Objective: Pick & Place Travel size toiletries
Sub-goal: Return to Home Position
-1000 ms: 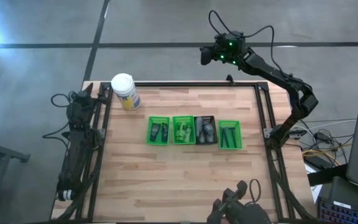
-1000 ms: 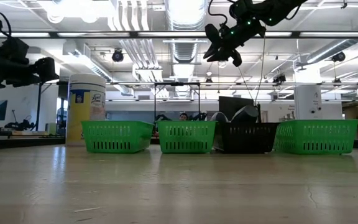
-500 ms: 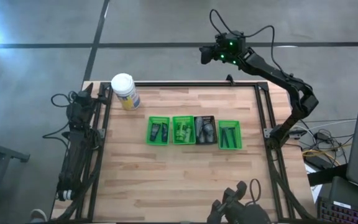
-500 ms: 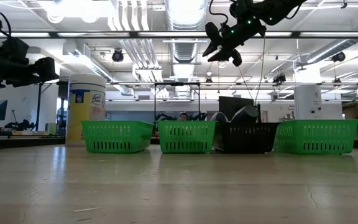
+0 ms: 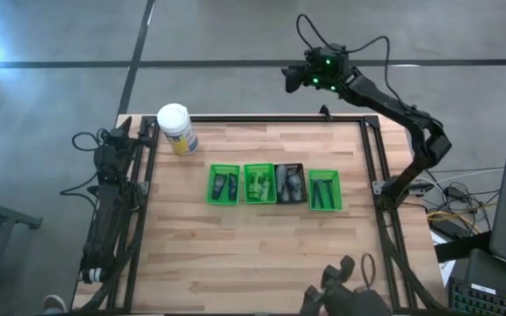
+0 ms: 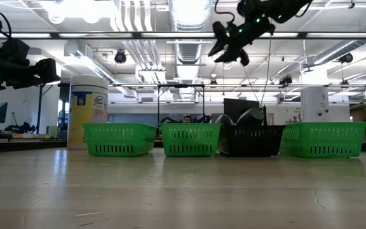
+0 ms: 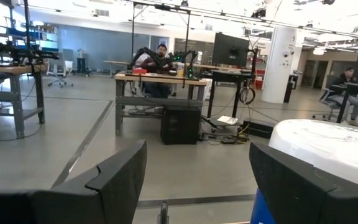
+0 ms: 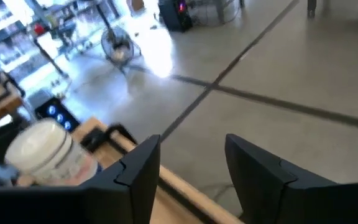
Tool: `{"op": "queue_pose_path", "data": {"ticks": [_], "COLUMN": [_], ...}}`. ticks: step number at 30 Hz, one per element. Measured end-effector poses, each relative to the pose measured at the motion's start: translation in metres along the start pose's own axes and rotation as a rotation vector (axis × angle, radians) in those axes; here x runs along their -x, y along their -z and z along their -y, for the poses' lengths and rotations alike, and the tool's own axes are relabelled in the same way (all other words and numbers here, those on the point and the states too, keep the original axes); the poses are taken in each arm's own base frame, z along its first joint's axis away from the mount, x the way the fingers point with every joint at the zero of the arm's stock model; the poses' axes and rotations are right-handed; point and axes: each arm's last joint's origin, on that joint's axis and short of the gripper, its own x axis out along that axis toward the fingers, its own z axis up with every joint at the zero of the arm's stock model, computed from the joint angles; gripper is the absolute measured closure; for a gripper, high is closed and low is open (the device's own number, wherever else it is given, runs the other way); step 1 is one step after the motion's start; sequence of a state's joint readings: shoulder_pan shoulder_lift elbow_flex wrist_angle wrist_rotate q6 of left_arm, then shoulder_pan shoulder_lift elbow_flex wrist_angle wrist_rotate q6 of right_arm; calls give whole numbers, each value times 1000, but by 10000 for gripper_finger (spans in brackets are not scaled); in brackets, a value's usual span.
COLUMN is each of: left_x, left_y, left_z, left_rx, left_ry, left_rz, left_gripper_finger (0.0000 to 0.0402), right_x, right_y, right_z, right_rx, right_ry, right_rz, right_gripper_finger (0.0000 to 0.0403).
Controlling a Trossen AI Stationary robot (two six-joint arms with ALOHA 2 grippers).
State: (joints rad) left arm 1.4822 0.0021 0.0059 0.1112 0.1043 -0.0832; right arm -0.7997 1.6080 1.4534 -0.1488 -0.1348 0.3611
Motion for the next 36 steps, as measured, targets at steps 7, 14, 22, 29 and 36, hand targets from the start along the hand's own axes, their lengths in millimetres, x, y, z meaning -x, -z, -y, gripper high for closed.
{"op": "queue_pose_path", "data": {"ticks": [7, 14, 22, 29, 36], "left_x": [0, 0, 0, 0, 0], "left_y": [0, 0, 1, 1, 1], "left_z": [0, 0, 0, 0, 0], "left_rx": [0, 0, 1, 1, 1], "left_ry": [0, 0, -1, 0, -1], "left_rz": [-2, -4, -9, -9, -10], "left_gripper_finger": [112, 112, 113, 113, 112], "right_x": [68, 142, 198, 226, 255], "right_y": [-16, 10, 78, 126, 157], "right_z": [-17, 16, 68, 76, 66], "right_rx": [229, 385, 227, 510, 677], "right_ry": [-51, 47, 135, -111, 32], "right_rz": [156, 421, 546, 566, 743], "right_gripper_finger": [209, 202, 219, 239, 260]}}
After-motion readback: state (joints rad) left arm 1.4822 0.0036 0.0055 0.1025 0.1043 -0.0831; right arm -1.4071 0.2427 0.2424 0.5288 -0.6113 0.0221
